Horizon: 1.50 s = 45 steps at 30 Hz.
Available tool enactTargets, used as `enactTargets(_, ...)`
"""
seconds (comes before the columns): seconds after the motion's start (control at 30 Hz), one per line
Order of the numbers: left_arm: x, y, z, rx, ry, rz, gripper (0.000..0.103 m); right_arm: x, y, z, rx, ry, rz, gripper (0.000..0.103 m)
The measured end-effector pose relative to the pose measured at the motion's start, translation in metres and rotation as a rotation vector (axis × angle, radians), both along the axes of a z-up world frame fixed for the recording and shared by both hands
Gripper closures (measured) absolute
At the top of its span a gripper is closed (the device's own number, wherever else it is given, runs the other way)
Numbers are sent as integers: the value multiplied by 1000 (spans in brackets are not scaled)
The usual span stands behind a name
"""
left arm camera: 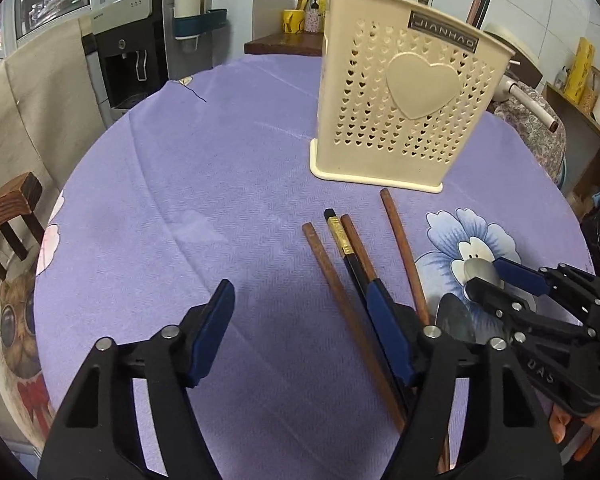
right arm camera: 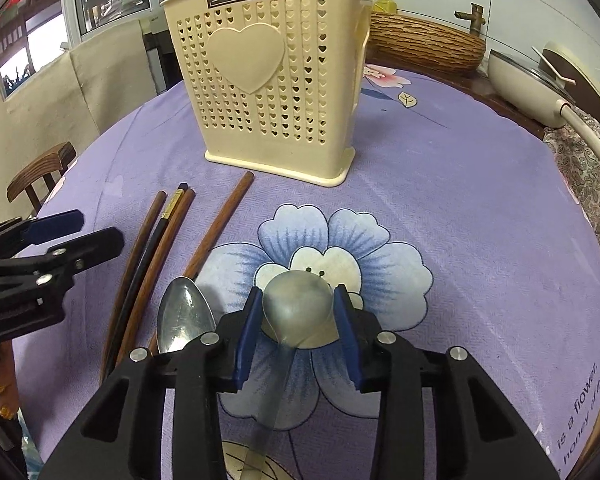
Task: Organize utensils
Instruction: 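Grasp a round-bowled spoon with the right tool while the left tool grasps a brown chopstick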
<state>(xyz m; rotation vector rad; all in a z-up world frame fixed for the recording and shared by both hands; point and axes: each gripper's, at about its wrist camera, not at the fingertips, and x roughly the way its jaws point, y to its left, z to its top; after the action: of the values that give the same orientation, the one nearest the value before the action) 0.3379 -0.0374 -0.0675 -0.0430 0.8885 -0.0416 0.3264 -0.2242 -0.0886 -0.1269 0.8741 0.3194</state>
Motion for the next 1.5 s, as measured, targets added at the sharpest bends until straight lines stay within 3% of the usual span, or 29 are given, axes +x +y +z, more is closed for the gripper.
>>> enactTargets(0.37, 18, -9, -13, 50, 33, 28, 51, 0, -1, 0, 2, -2, -1, 67)
enactTargets(0.53, 16, -10, -12, 65, 31, 25, 62, -1, -1, 0, -1, -2, 0, 67)
enactTargets(0.73, 12, -6, -13, 68, 34, 30, 65, 0, 2, 1, -11, 3, -13, 67)
enactTargets(1.0, 20, -9, -12, 47, 46, 22, 65, 3, 5, 1, -11, 16, -24, 66)
enactTargets(1.23, 20, -13, -12, 33, 46, 19, 88, 3, 4, 1, -3, 13, -35, 67)
enactTargets(1.5, 23, -2, -12, -61, 56, 26, 91, 3, -7, 7, 81, -18, -52, 68)
